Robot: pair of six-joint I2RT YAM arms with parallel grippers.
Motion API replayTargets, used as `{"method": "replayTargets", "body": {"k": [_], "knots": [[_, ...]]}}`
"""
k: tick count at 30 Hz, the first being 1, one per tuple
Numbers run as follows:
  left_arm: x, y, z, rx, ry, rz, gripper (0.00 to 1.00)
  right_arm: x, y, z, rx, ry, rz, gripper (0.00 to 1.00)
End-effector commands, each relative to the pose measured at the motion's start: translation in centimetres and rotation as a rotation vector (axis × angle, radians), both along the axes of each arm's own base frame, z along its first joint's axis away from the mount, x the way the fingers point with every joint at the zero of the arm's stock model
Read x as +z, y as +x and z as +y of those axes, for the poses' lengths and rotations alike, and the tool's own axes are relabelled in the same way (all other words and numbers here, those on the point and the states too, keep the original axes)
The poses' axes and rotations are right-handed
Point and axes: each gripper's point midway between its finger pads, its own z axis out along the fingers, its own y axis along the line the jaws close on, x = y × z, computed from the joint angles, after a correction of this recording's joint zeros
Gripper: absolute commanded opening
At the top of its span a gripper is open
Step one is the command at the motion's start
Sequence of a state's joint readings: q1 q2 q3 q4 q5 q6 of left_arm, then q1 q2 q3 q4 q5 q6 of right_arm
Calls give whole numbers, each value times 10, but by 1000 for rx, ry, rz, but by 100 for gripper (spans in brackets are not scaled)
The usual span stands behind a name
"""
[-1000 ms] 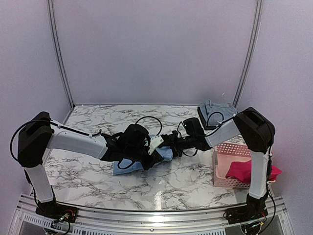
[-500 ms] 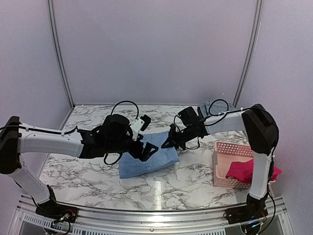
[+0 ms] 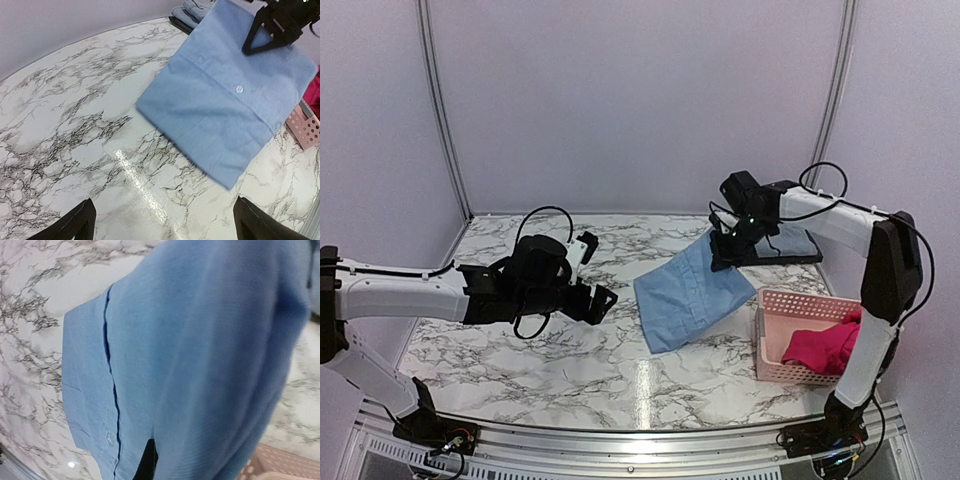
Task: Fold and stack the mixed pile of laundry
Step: Turn over the square-folded shirt at the center of the board.
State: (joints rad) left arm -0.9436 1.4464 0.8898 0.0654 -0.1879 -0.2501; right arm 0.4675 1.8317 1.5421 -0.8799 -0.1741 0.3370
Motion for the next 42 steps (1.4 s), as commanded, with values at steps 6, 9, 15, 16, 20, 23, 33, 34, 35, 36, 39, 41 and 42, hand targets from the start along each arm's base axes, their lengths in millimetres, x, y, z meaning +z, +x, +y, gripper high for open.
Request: {"method": "replayTargets", "body": {"k": [6, 9, 15, 16, 20, 23, 33, 34, 35, 36, 39, 41, 42], "knots": [[13, 15, 64, 186, 70, -17, 99, 114, 34, -86, -52, -565, -303, 0], [18, 20, 84, 233, 59, -26, 99, 139, 47, -72, -36, -635, -379, 0], [14, 19, 111, 291, 79, -6, 99, 76, 46, 4, 145, -751, -346, 0], [14, 18, 114, 299, 75, -1, 99, 57, 42, 16, 176, -771, -322, 0], [15, 15, 124, 349, 19, 24, 99, -11, 21, 73, 291, -752, -250, 0], [11, 13, 135, 409, -47, 70, 99, -45, 2, 121, 355, -645, -201, 0], [-8, 8, 143, 484, -210, 207, 99, 40, -59, 266, 522, 209, -138, 72], [-8, 7, 138, 464, -240, 218, 99, 63, -58, 263, 526, 276, -158, 78], [-5, 5, 128, 419, -274, 229, 99, 81, -57, 255, 528, 339, -168, 80], [-4, 3, 118, 371, -304, 244, 99, 96, -53, 241, 505, 381, -185, 80], [-4, 0, 85, 253, -337, 280, 99, 114, -39, 187, 424, 448, -227, 79], [-10, 0, 63, 199, -311, 311, 98, 96, -32, 147, 360, 417, -219, 74], [-14, 2, 53, 182, -304, 331, 96, 82, -30, 131, 333, 400, -197, 72]]}}
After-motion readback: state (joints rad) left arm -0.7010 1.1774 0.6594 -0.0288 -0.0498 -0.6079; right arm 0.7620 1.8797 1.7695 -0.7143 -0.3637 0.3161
